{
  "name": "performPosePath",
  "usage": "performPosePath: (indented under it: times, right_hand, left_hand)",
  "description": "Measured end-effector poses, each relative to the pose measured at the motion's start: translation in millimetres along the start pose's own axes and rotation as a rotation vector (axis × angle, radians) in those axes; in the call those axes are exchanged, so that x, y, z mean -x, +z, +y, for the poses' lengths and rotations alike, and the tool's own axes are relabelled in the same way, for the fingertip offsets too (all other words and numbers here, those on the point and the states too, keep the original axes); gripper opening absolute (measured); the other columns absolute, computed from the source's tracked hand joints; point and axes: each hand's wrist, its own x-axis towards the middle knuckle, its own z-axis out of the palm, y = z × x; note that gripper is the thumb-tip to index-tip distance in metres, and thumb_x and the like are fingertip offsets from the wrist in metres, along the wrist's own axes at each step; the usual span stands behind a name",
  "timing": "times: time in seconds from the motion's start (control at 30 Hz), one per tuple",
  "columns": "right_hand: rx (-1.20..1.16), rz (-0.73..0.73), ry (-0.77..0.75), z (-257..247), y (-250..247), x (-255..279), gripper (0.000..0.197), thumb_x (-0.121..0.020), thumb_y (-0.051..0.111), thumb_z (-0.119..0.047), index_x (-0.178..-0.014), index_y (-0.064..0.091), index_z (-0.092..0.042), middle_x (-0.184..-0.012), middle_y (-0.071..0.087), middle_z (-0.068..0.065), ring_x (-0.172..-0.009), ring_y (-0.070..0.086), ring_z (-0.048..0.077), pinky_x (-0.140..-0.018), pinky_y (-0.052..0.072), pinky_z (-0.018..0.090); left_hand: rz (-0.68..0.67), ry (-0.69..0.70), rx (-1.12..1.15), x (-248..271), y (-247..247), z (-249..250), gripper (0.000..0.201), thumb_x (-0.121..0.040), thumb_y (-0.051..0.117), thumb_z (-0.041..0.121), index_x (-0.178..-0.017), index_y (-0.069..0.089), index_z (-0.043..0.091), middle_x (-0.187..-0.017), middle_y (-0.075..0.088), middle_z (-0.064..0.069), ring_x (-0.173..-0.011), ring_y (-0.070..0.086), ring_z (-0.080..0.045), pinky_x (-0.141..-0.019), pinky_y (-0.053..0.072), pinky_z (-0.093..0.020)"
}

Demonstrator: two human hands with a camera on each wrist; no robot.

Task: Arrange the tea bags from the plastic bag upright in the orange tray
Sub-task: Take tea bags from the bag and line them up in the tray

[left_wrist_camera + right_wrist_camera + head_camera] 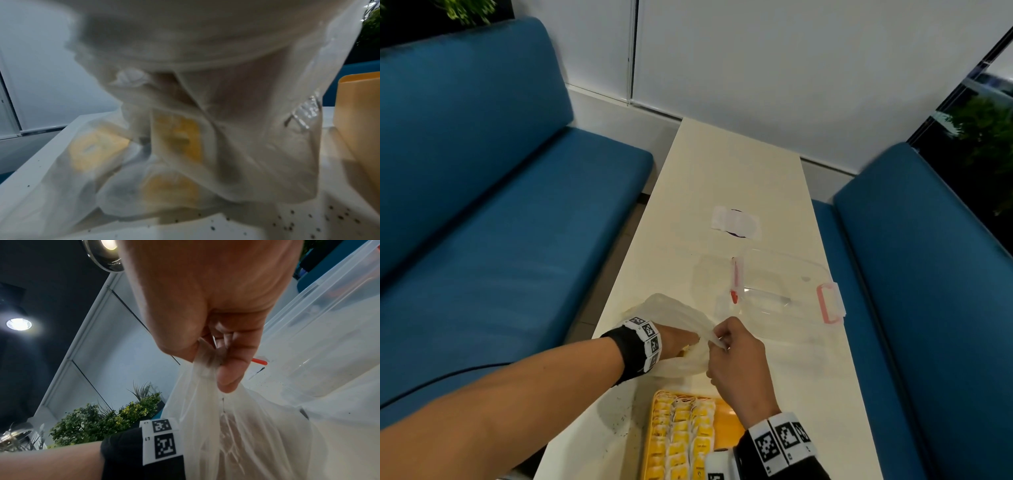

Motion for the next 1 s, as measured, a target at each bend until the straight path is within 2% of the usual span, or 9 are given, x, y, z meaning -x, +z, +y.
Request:
performPosePath:
  times: [0.1, 0.17, 0.27, 0.4, 0.5, 0.57, 0.67, 0.83, 1.0]
  right_hand:
    - [-0.030, 0.001, 0.020, -0.3, -1.0, -1.4, 0.020, -0.088, 0.051, -0.007, -0.085, 0.054, -0.026, -0.079, 0.066, 0.001, -0.061, 0.067, 0.023, -0.056, 0.059, 0.041]
    - [-0.074, 0.000, 0.041, -2.6, -4.2, -0.7, 0.016, -0.091, 0.051, -0.005, -0.086, 0.055, -0.020, -0.077, 0.065, 0.004, -0.055, 0.067, 0.027, -0.049, 0.056, 0.034]
    - [-0.116, 0.012, 0.056, -5.2, -10.5, 0.5, 0.012, -0.093, 0.052, -0.005, -0.087, 0.054, -0.015, -0.075, 0.065, 0.006, -0.054, 0.067, 0.030, -0.047, 0.055, 0.031]
    - [-0.158, 0.018, 0.104, -4.1, -17.5, 0.3, 0.010, -0.094, 0.051, -0.005, -0.088, 0.055, -0.012, -0.076, 0.063, 0.006, -0.054, 0.068, 0.032, -0.049, 0.056, 0.031]
    - [-0.149, 0.017, 0.125, 0.7, -21.6, -1.2, 0.010, -0.093, 0.052, -0.005, -0.087, 0.055, -0.012, -0.077, 0.064, 0.007, -0.050, 0.068, 0.027, -0.056, 0.060, 0.043]
    - [-0.153, 0.006, 0.135, 3.5, -23.1, -1.6, 0.008, -0.092, 0.053, -0.006, -0.087, 0.056, -0.011, -0.077, 0.065, 0.008, -0.049, 0.068, 0.026, -0.059, 0.059, 0.049]
    - [-0.162, -0.003, 0.127, 4.6, -22.8, 0.5, 0.005, -0.091, 0.056, -0.007, -0.088, 0.056, -0.011, -0.078, 0.066, 0.008, -0.049, 0.069, 0.026, -0.060, 0.059, 0.052]
    - [-0.170, -0.005, 0.087, 4.9, -19.5, 6.2, 0.004, -0.091, 0.058, -0.009, -0.089, 0.056, -0.010, -0.081, 0.064, 0.008, -0.051, 0.069, 0.026, -0.062, 0.060, 0.049]
    - [-0.156, -0.026, 0.069, 1.6, -17.8, 13.6, 0.004, -0.091, 0.060, -0.011, -0.090, 0.056, -0.010, -0.086, 0.065, 0.010, -0.055, 0.070, 0.028, -0.061, 0.061, 0.047]
  left_hand:
    - [0.123, -0.026, 0.039, 0.8, -7.2, 9.7, 0.036, -0.099, 0.043, 0.023, -0.065, 0.040, 0.029, -0.065, 0.043, 0.008, -0.068, 0.043, -0.016, -0.081, 0.047, -0.032]
    - [0.182, 0.001, 0.015, 16.6, -17.7, 20.2, 0.037, -0.100, 0.041, 0.025, -0.064, 0.040, 0.029, -0.063, 0.043, 0.010, -0.061, 0.042, -0.011, -0.068, 0.040, -0.026]
    - [0.170, 0.054, -0.011, 36.5, -26.7, 29.6, 0.033, -0.105, 0.038, 0.018, -0.073, 0.043, 0.026, -0.078, 0.051, 0.007, -0.067, 0.042, -0.007, -0.066, 0.032, -0.019]
    - [0.164, 0.071, -0.142, 62.9, -38.7, 38.7, 0.018, -0.102, 0.046, 0.009, -0.112, 0.059, 0.016, -0.108, 0.064, -0.005, -0.099, 0.061, -0.021, -0.081, 0.037, -0.024]
    - [0.249, 0.209, -0.204, 78.3, -41.4, 36.3, 0.051, -0.094, 0.055, 0.001, -0.140, 0.049, 0.024, -0.132, 0.061, 0.001, -0.112, 0.063, -0.018, -0.089, 0.046, -0.025]
    - [0.304, 0.286, -0.174, 87.5, -42.8, 33.0, 0.067, -0.091, 0.056, -0.002, -0.146, 0.041, 0.033, -0.139, 0.055, 0.003, -0.112, 0.063, -0.016, -0.093, 0.053, -0.030]
    - [0.397, 0.318, 0.013, 100.2, -36.6, 25.3, 0.064, -0.092, 0.056, -0.001, -0.142, 0.045, 0.038, -0.143, 0.048, 0.010, -0.122, 0.055, -0.010, -0.099, 0.051, -0.031]
    - [0.637, 0.296, 0.570, 126.3, -18.1, 18.7, 0.050, -0.087, 0.070, 0.003, -0.124, 0.062, 0.035, -0.128, 0.060, 0.014, -0.117, 0.056, -0.002, -0.093, 0.046, -0.010]
    - [0.688, 0.216, 1.028, 148.4, -2.0, 22.2, 0.048, -0.085, 0.072, -0.001, -0.117, 0.069, 0.034, -0.119, 0.070, 0.011, -0.111, 0.065, -0.007, -0.097, 0.055, -0.033]
